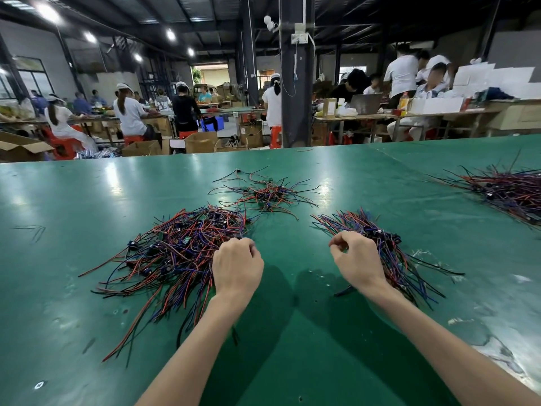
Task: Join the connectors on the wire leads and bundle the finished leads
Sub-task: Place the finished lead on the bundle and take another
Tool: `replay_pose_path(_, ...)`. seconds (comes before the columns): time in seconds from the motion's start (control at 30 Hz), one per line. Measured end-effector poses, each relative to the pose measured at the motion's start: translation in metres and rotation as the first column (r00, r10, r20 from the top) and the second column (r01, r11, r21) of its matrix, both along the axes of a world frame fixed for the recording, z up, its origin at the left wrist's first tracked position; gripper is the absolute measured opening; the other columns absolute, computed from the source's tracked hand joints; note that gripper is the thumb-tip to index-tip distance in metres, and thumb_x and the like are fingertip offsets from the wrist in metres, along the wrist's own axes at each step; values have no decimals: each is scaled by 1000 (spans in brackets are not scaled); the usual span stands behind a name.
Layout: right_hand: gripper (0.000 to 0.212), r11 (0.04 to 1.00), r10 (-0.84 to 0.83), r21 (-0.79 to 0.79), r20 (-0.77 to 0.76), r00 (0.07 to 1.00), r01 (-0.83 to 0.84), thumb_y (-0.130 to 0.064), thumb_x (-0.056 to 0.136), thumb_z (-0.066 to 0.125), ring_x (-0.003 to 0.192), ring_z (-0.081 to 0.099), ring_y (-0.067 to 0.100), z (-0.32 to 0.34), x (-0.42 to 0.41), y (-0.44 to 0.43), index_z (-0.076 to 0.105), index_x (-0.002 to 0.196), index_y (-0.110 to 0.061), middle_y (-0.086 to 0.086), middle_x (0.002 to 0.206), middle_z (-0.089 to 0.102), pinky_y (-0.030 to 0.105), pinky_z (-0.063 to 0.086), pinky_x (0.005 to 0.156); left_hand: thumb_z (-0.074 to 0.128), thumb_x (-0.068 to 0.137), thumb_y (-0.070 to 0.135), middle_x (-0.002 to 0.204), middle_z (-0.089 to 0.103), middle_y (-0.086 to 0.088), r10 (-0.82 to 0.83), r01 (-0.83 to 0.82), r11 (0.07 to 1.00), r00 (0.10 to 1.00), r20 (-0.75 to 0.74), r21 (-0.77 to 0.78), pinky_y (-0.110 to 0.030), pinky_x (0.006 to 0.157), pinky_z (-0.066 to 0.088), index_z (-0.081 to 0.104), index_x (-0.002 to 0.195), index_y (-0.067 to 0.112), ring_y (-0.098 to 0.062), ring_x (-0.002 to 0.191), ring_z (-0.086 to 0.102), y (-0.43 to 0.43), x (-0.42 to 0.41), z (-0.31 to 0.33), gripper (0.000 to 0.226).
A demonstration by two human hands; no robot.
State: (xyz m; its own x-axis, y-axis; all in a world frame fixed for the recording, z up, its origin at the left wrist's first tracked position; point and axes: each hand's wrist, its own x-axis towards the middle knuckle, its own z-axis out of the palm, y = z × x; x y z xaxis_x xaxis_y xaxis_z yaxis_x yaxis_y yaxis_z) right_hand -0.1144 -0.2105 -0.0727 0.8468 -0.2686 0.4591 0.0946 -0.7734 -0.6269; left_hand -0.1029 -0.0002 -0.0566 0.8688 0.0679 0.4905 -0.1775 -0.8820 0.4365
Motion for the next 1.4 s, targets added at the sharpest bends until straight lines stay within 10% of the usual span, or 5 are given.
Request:
replay_pose_path(0.27,15,944,147,313,-119,982,-103,-5,87,58,43,52,5,2,-1,7,65,75,-12,2,66,65,20,43,44,63,85,21,85,73,2,-295,310,929,950,105,-201,-31,76,51,75,86,17,-18,78,65,-25,-14,-9,13)
replay_pose_path(0.6,19,694,434,693,-187,881,-195,-11,88,63,30,41,7,9,-5,14,63,71,-5,-3,52,61,14,25,30,62,83,23,81,70,0,-729,739,656,673,121,-153,-21,73,45,74,89,14,-10,74,58,-43,-31,-25,16)
replay_pose_path(0.87,13,499,533,860,-209,820,-105,-11,89,56,36,42,4,17,-10,16,68,87,-7,3,68,72,12,26,37,53,96,21,69,68,4,-448,327,715,893,-47,-618,-36,72,49,59,78,19,-13,65,59,-34,-11,-19,18)
replay_pose_path(1.17,19,469,751,849,-239,616,-243,-13,92,49,34,44,4,17,-15,19,66,86,-12,9,79,73,14,25,33,65,88,17,67,67,4,-559,301,519,827,-52,-800,-15,56,41,69,72,19,-6,61,55,-32,-6,-16,17)
replay_pose_path(1.4,21,545,696,788,-235,679,-286,-21,89,62,34,39,6,16,-17,23,73,73,-14,11,75,73,13,23,35,69,85,15,63,63,4,-594,276,438,804,-44,-856,-14,55,41,68,70,17,-4,57,54,-33,-8,-14,15)
